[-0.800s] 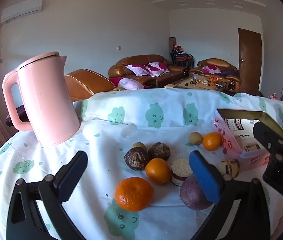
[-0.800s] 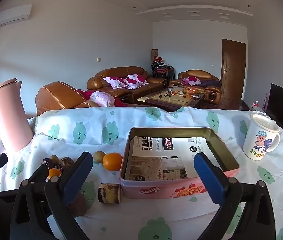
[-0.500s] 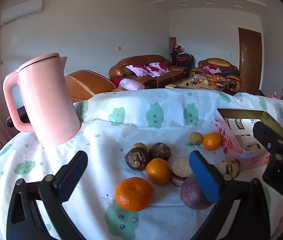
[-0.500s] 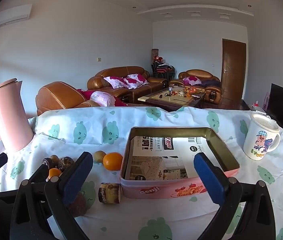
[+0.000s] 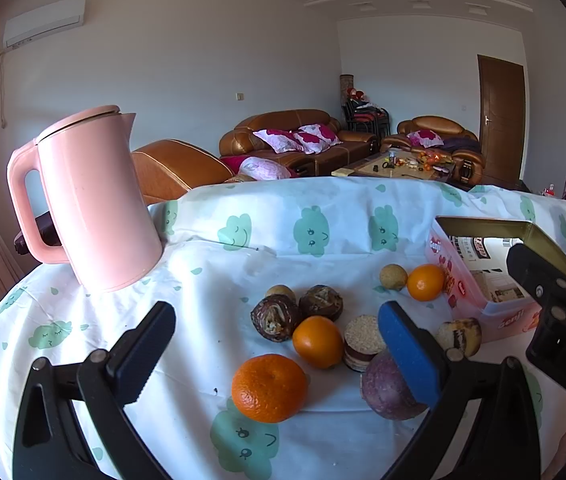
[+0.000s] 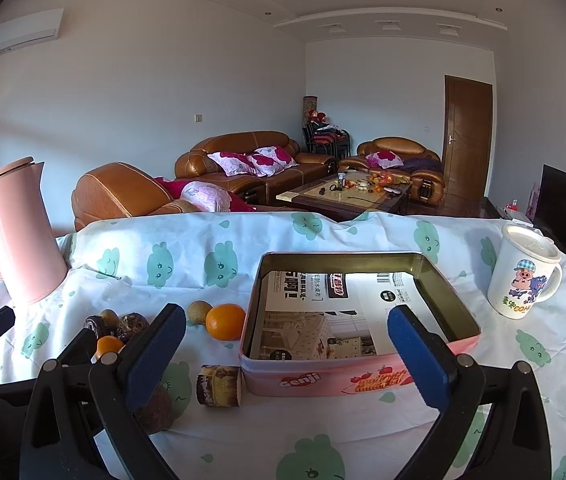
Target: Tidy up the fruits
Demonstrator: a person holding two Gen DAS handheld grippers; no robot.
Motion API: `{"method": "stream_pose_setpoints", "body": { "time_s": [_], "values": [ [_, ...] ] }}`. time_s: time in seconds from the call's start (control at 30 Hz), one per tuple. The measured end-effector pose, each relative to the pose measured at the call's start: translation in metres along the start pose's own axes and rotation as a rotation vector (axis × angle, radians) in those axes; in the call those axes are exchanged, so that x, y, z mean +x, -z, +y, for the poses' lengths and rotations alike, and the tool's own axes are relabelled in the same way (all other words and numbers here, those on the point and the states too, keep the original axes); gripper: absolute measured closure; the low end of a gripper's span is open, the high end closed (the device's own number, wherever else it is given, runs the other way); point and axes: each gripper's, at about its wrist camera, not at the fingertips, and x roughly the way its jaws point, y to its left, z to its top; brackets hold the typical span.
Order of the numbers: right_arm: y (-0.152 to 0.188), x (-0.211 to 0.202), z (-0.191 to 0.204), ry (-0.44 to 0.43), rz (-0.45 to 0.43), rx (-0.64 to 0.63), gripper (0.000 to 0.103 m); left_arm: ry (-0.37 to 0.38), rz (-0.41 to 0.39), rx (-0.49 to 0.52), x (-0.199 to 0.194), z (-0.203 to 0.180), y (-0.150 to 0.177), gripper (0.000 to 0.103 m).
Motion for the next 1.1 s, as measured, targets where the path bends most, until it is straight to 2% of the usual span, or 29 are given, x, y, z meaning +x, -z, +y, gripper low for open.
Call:
{"method": "stream_pose_setpoints", "body": {
  "time_s": [1.1],
  "values": [
    [0.0024, 0.0056, 0.0007, 0.005, 0.015, -0.006, 0.001, -0.002, 0.003, 0.002, 0.0003, 0.0066, 0.0009, 0.000]
  ]
}}
